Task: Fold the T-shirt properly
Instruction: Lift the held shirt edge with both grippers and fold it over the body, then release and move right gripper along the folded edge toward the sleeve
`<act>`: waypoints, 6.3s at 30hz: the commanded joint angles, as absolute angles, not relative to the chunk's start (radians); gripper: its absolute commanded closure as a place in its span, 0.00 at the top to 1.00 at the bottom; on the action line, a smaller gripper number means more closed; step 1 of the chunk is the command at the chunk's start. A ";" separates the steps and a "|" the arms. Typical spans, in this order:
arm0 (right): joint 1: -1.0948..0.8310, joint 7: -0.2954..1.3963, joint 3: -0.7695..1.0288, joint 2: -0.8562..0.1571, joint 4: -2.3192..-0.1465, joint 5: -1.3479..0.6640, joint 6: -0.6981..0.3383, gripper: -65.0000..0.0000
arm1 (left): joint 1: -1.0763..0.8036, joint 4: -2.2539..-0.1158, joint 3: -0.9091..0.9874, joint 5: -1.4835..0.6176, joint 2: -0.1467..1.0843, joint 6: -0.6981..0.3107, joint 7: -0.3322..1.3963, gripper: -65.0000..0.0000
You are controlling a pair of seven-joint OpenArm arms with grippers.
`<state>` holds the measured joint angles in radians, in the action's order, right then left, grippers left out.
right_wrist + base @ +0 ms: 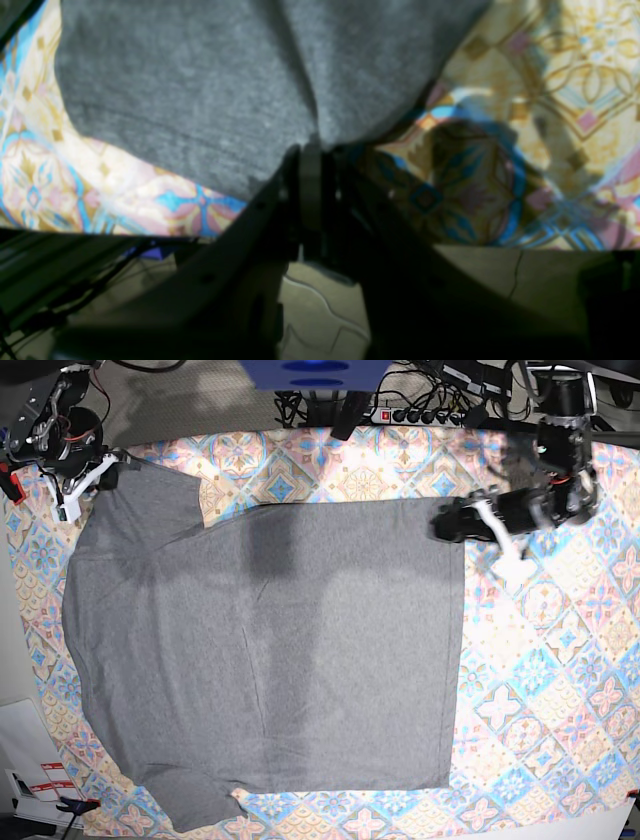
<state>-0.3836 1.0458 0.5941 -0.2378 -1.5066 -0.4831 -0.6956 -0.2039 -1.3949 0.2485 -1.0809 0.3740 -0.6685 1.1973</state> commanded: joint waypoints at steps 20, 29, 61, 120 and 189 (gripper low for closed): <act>-0.383 1.038 0.599 -0.255 -1.524 -0.492 -0.698 0.02 | -0.206 -1.287 0.346 -0.877 0.315 -0.680 1.188 0.35; -0.383 1.038 0.601 -0.255 -1.524 -0.492 -0.698 0.02 | -0.094 -1.095 0.302 -0.822 0.234 -0.684 1.190 0.34; -0.509 1.009 0.627 -0.254 -1.756 -0.489 -0.698 0.01 | -0.384 -1.455 0.225 -0.831 0.295 -0.698 1.181 0.00; 0.117 1.268 0.412 -0.232 -1.666 0.096 -0.698 0.01 | 0.004 -1.423 0.481 -0.783 0.309 -0.585 1.396 0.00; 0.470 0.748 0.157 -0.079 -1.184 0.656 -0.698 0.01 | 0.255 -1.237 0.487 -0.243 0.202 -0.587 1.280 0.00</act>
